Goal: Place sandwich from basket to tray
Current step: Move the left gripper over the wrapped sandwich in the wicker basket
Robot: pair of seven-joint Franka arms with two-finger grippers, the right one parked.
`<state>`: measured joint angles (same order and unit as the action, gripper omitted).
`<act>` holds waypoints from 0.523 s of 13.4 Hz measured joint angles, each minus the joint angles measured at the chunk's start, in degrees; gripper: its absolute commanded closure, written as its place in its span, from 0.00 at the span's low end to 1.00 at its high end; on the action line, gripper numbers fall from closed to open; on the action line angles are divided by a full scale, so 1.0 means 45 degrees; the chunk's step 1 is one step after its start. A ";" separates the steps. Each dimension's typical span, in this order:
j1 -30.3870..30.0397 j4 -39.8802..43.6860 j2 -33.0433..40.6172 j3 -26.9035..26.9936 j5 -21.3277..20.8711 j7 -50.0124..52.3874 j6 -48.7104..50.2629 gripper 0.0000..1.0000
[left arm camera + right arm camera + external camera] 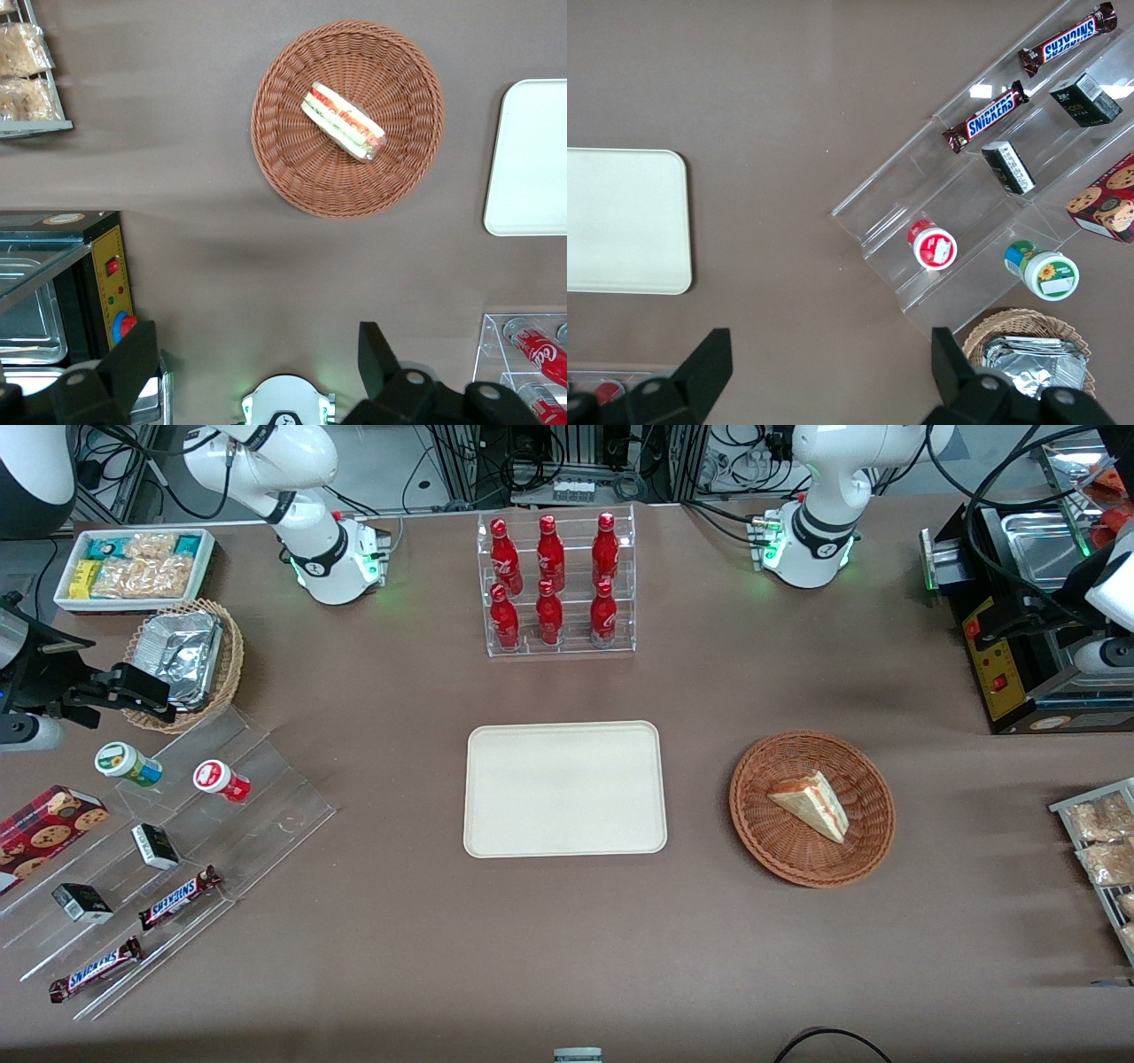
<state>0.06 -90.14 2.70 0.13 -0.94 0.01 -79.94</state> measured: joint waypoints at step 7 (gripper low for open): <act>0.0145 -0.0010 -0.1023 -0.0107 -0.0683 0.1573 -0.0303 0.00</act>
<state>0.71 -90.19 -1.90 -0.35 -4.01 7.09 -81.30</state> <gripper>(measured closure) 0.000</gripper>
